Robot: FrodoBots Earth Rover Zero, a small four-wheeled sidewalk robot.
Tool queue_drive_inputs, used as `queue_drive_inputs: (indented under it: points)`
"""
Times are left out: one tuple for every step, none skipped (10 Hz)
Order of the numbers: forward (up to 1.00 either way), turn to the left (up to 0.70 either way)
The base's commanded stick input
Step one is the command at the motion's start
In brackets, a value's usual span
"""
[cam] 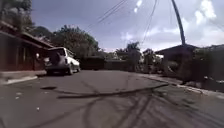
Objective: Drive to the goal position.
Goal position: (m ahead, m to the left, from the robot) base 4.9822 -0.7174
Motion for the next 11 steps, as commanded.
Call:
queue_drive_inputs:
  points:
    - [0.45,0.00]
    - [0.45,0.00]
    - [0.45,0.00]
    - [0.45,0.00]
    - [0.45,0.00]
    - [0.45,0.00]
    - [0.45,0.00]
    - [0.45,0.00]
    - [0.45,0.00]
    - [0.45,0.00]
    - [0.45,0.00]
